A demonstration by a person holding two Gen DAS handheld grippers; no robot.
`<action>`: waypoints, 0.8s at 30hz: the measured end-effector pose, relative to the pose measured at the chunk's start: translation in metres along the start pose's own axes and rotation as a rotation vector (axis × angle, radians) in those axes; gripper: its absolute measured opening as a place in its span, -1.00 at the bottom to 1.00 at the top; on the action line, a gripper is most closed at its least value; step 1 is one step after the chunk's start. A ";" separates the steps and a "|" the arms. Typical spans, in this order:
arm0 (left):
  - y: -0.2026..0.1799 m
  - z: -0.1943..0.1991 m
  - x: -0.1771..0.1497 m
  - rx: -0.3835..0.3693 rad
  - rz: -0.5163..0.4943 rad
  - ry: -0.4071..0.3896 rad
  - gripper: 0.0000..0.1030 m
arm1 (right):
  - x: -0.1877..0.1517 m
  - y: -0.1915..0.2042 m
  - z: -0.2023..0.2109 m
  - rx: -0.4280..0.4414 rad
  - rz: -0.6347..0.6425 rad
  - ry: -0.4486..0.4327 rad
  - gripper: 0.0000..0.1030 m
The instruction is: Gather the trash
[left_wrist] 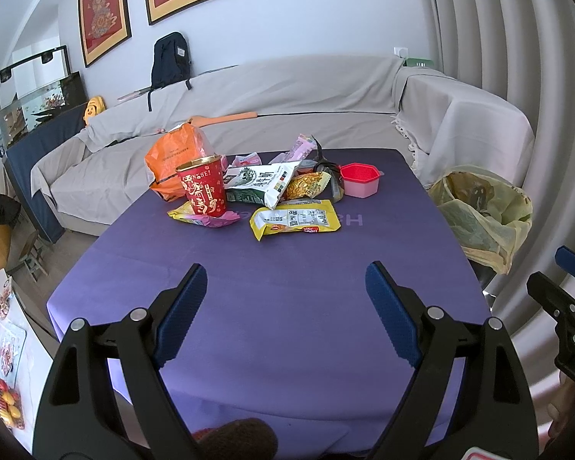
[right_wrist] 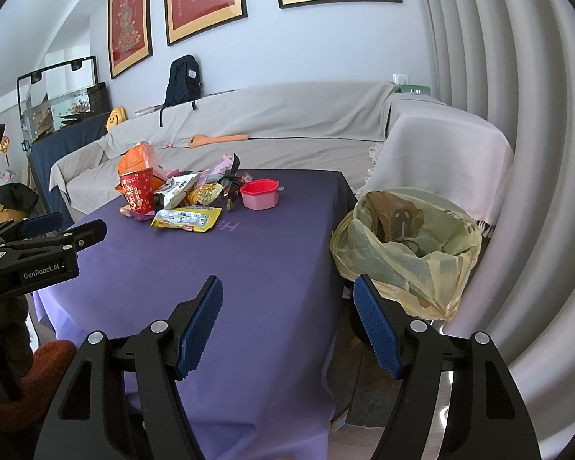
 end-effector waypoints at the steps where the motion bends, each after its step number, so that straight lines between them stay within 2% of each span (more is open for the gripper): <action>1: -0.001 0.000 0.000 0.000 0.001 0.000 0.57 | 0.001 0.000 0.000 0.001 -0.001 -0.001 0.31; 24: -0.002 0.000 0.000 0.001 0.001 -0.002 0.57 | -0.001 0.001 0.002 0.001 0.000 -0.002 0.31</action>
Point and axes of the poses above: each gripper's, at about its wrist camera, not at the fingertips, and z roughly against the way its jaws point, y to its left, x to its top, the point moved 5 cm from there along -z, roughly the way its jaws point, and after that the axes turned 6 degrees about -z, right-handed, at the moved point
